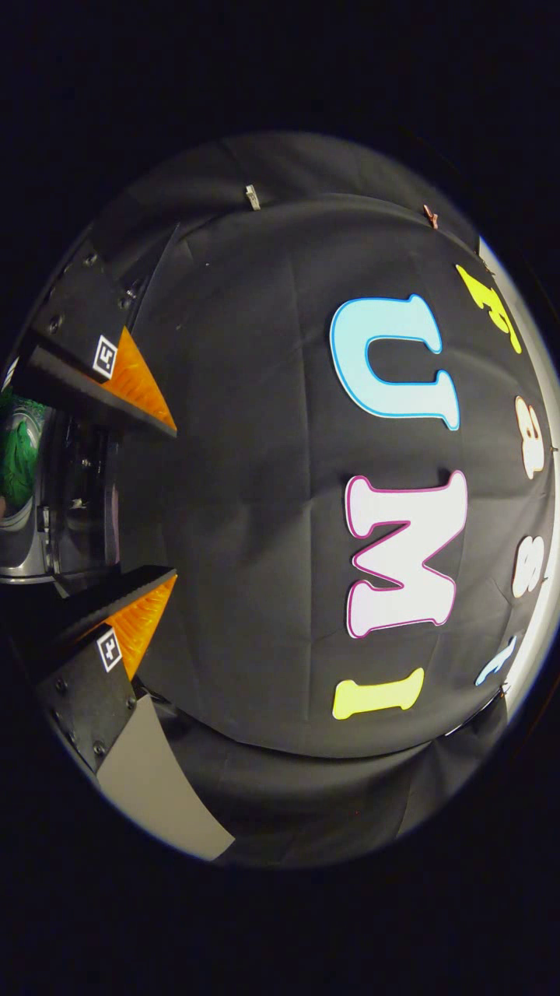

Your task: Put the clothes into the washing machine and then close the washing machine lid.

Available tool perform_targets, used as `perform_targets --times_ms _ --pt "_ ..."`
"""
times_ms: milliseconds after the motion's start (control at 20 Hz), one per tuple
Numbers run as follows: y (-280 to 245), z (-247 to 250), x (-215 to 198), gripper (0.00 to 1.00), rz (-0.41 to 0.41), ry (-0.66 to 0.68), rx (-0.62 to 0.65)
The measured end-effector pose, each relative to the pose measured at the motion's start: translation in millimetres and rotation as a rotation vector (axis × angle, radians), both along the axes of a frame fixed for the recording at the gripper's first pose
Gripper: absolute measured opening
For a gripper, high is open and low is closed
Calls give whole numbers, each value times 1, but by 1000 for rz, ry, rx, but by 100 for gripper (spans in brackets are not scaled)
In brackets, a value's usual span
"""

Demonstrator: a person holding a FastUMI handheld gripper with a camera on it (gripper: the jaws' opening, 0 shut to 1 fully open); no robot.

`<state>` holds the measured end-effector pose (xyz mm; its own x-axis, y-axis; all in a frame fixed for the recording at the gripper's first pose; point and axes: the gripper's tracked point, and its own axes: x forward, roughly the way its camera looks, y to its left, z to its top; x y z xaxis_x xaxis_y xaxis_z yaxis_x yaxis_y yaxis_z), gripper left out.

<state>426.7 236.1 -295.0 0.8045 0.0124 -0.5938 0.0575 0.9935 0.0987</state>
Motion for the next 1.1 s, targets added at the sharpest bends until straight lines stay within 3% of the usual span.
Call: perform_targets --times_ms 600,1100 --pt "3 19 -71 100 -7 24 -10" --pt "12 2 -160 99 -3 123 -27"
